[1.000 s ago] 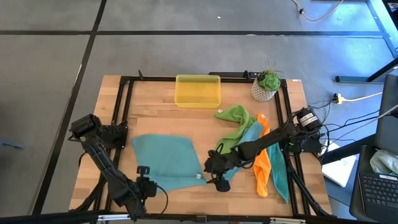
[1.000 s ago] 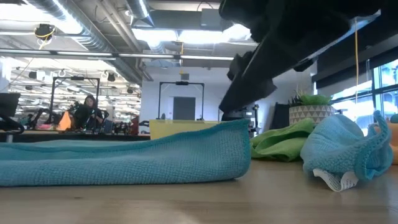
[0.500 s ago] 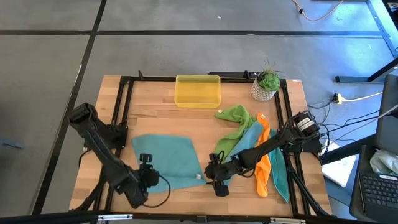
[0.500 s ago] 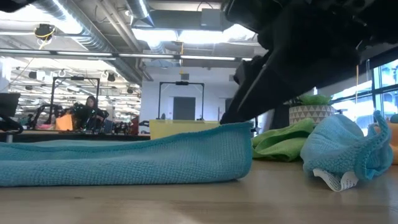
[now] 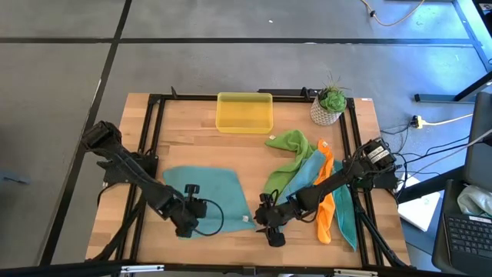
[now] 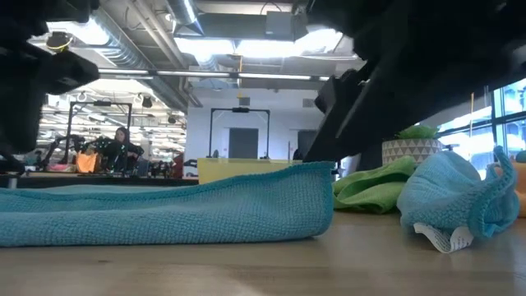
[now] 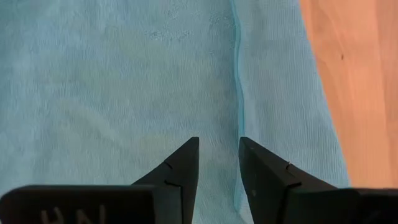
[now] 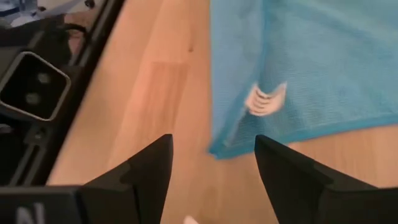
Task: Fold microfiber towels
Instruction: Fold the left blue cloth
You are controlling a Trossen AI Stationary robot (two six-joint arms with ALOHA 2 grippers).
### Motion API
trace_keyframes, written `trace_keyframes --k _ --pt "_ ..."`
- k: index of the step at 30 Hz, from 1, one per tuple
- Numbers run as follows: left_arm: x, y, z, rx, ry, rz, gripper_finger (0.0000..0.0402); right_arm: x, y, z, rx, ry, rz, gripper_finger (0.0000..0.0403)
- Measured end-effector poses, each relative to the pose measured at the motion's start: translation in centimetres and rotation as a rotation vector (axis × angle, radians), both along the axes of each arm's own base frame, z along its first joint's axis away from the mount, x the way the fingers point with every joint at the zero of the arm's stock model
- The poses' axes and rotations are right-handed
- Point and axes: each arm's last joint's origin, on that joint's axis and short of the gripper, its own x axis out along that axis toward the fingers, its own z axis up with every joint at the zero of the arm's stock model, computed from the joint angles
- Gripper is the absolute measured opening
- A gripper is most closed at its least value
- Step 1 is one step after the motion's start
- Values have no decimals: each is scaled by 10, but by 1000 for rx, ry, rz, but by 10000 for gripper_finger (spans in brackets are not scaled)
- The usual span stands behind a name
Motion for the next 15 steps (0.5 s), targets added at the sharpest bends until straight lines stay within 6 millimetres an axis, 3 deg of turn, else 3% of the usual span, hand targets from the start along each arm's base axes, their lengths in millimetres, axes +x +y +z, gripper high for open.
trace_keyframes --k 4,11,15 --pt "3 6 -5 -32 34 -38 106 -2 9 0 -65 -73 -61 229" --pt "6 20 -18 -119 100 -57 106 3 5 -26 -128 -30 -69 229" --pt "11 25 -20 -227 132 -94 106 4 6 -29 -138 -48 -47 229"
